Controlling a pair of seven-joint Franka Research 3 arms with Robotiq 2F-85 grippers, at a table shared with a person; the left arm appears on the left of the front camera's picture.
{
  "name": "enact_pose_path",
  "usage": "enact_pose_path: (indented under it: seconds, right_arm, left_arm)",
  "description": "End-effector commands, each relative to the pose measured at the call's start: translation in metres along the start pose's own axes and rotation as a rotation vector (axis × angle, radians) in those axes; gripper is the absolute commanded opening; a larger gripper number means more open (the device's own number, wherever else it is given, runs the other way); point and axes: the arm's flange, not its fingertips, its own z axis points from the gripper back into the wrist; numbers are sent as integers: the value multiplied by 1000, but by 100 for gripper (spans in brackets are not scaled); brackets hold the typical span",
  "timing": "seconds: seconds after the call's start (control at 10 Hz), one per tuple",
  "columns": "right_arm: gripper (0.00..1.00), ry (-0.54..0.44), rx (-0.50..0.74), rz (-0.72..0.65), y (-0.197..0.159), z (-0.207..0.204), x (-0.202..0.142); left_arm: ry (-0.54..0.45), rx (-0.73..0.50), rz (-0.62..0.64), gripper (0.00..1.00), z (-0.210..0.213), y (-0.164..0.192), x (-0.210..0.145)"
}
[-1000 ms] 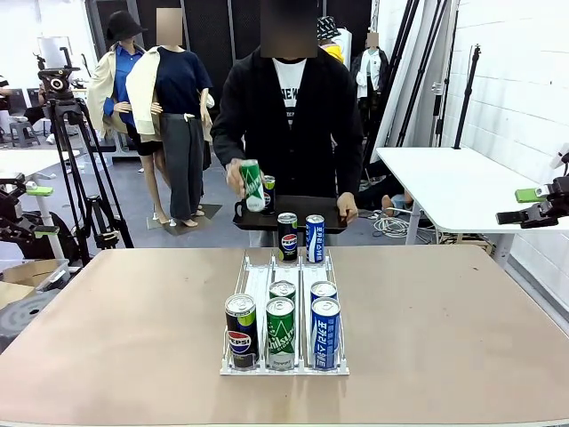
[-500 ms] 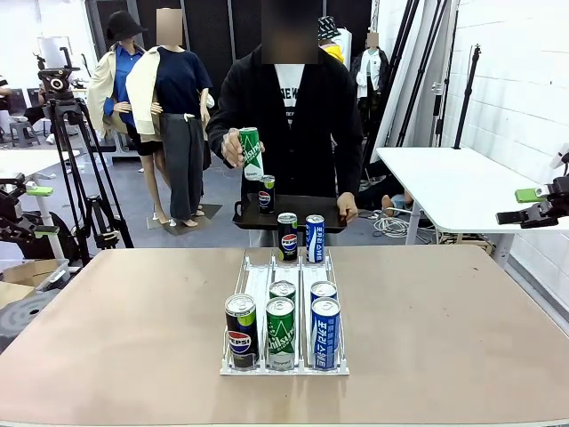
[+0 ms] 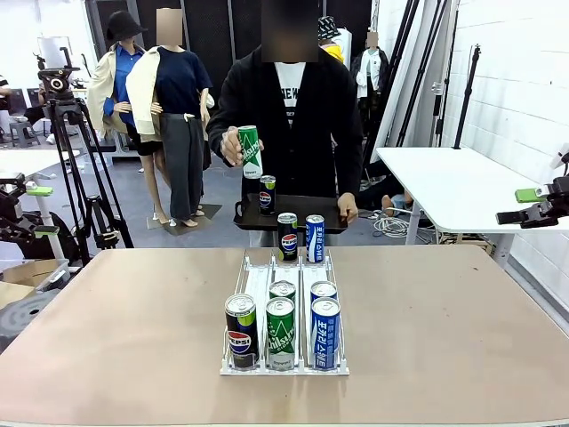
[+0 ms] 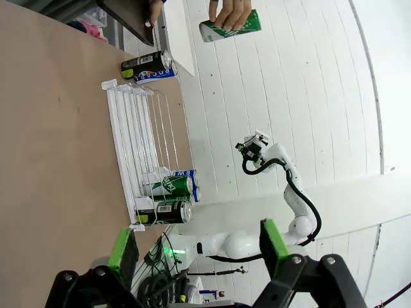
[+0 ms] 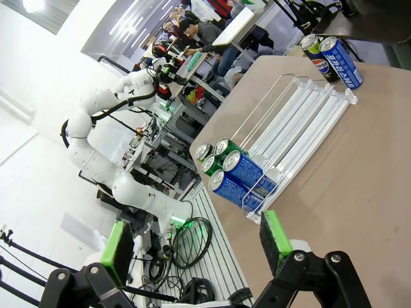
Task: Retrieve and hand over the desired beverage to the person.
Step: Pick up another can of the same type that the person held from the Automatic Can Dispenser.
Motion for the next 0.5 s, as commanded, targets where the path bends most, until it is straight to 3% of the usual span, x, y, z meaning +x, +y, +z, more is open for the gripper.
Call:
enact_pose_path:
  seconds: [0.0,0.4]
  right_arm:
    - [100,-4,7,12,1,-2,-1]
    - [100,-4,7,12,1,-2,-1]
  left_arm:
    - [0,-1,-6,100,1,-1,-1]
    - [0,-1,-6,100,1,-1,-1]
